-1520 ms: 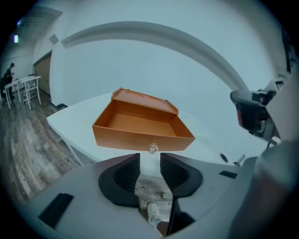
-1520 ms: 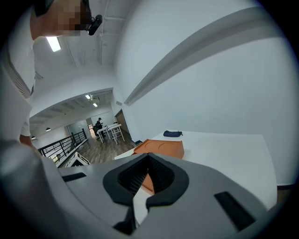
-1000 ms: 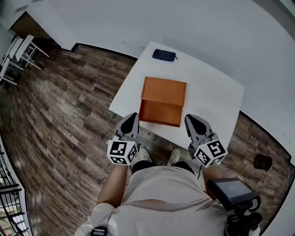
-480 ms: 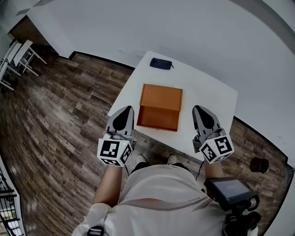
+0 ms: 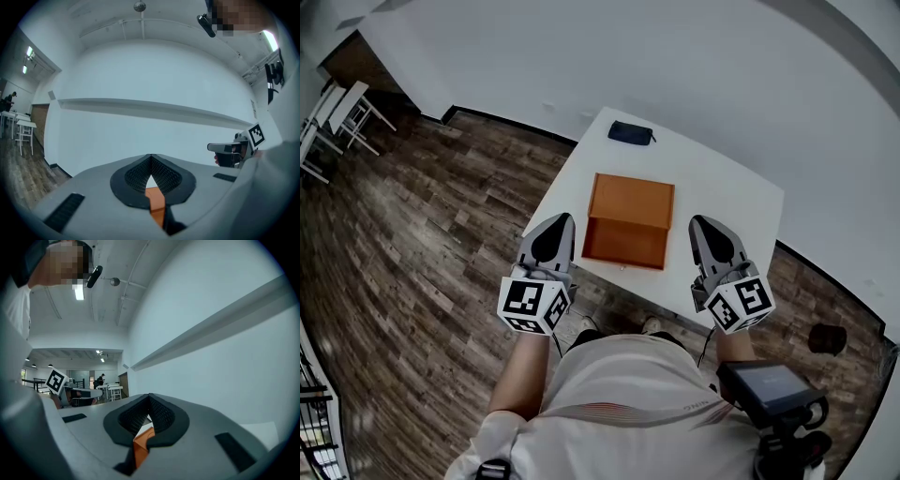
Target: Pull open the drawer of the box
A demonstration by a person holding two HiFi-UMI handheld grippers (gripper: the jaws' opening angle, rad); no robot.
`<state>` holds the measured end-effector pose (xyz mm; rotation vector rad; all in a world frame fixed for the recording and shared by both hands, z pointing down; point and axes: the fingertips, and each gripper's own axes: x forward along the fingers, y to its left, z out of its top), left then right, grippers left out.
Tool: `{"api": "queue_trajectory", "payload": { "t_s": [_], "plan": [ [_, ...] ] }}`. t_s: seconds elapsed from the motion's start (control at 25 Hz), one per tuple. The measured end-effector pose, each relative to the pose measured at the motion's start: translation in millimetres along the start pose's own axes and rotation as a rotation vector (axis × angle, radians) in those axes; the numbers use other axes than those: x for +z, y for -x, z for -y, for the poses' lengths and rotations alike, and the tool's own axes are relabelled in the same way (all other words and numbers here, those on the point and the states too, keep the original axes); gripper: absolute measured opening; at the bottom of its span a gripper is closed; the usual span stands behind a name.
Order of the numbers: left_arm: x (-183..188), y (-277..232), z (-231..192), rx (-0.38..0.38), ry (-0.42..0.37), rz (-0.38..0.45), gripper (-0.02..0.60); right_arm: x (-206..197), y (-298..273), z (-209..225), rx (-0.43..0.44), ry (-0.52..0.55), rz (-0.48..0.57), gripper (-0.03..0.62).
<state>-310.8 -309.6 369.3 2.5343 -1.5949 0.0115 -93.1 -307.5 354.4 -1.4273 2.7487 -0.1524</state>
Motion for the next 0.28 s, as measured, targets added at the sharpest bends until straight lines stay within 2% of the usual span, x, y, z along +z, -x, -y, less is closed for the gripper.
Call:
{"api": "queue_trajectory", "payload": {
  "t_s": [0.28],
  "plan": [
    [0.3,-2.9,-0.9,0.005,0.031,-0.001,0.011,0.4,1.1,0.2,0.001,-0.006,0.0,0.003]
  ]
}}
